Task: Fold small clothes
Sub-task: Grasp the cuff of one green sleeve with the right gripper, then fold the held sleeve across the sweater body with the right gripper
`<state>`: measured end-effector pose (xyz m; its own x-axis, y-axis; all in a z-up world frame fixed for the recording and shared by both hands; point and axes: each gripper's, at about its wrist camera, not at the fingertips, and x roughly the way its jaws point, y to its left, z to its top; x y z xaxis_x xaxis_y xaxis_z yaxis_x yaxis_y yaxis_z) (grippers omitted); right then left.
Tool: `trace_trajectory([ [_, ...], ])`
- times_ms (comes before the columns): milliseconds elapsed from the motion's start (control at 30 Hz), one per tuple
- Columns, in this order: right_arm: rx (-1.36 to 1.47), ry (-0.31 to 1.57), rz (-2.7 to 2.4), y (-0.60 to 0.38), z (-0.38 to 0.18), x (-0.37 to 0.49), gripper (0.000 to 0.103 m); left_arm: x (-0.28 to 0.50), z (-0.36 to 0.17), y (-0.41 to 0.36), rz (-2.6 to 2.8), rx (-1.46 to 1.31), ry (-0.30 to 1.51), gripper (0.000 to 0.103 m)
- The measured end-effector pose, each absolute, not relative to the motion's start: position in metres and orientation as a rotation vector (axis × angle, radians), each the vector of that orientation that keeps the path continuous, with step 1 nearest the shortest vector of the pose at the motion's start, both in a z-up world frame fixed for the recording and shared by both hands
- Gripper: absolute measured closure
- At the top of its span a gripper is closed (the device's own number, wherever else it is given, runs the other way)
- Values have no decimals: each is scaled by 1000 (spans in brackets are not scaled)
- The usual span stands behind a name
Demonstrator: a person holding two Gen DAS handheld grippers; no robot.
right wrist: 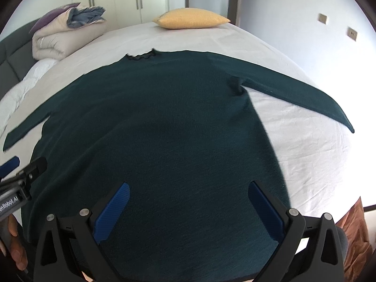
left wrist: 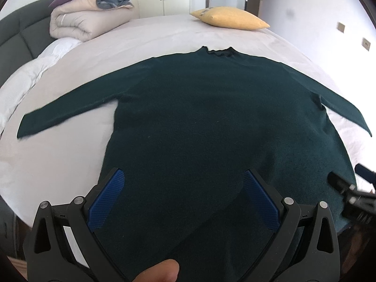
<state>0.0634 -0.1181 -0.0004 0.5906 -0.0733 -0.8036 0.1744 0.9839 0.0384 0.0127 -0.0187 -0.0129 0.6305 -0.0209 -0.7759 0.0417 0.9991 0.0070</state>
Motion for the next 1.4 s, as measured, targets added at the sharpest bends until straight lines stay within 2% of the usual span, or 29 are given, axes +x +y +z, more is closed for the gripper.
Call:
trace_trajectory([
  [267,375,868,-290,-259,9,54,0,52,-8,-33,-100,-6,920,0],
  [500,971,712,-517,-458,-14,-2,0,88,3,-53,-229,-111,867,0],
  [600,1116,656,-466,-508,-27,-9,0,102,1,-68,-252,-96,902,0],
  [833,1354,555,-377,-545,-46,3,0,122,-15,-79,-256,-134,968,0],
  [1033,1467,530,-312,-549,-51,27,7,126,-23,-75,-271,-137,956,0],
  [1133,1503,501,-310,-556,-58,27,16,128,-27,-69,-282,-161,958,0],
  [1300,1500,471,-321,-560,-66,28,20,130,-28,-61,-297,-191,937,0],
  [1400,1478,451,-337,-559,-66,37,31,132,-28,-56,-301,-195,925,0],
])
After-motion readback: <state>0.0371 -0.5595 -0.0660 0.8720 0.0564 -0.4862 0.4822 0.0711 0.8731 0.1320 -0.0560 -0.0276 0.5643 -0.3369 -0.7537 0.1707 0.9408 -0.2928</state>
